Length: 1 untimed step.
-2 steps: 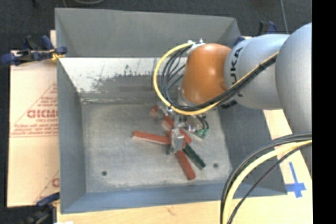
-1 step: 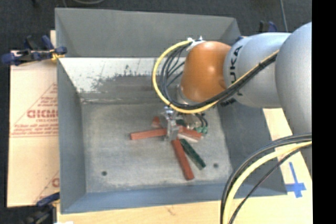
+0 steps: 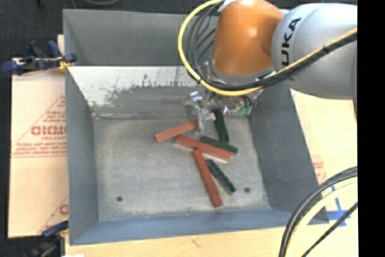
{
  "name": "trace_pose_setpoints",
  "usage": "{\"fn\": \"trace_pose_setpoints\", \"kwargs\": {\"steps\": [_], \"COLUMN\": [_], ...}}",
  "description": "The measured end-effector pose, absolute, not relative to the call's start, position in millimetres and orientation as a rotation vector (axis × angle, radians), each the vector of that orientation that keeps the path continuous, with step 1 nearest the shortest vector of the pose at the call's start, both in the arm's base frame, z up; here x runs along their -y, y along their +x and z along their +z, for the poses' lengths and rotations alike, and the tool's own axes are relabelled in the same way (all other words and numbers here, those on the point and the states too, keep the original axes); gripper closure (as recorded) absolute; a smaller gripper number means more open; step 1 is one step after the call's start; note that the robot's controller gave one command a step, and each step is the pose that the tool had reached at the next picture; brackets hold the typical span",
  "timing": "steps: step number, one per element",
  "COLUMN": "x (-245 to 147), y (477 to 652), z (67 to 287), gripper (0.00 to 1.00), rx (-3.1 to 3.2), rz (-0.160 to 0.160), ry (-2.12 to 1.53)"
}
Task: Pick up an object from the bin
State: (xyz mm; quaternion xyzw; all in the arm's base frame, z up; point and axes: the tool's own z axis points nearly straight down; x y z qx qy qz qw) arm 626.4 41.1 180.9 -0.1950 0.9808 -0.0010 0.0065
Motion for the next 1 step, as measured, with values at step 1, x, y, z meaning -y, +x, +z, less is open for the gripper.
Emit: {"fn": "trace_pose_setpoints", "kwargs": {"steps": [1], "x": [-36.5], "y": [615.1], "z": [228.9], "gripper": [1.0], "rx": [-3.064], "rz": [-0.004], "ry": [-0.647]}}
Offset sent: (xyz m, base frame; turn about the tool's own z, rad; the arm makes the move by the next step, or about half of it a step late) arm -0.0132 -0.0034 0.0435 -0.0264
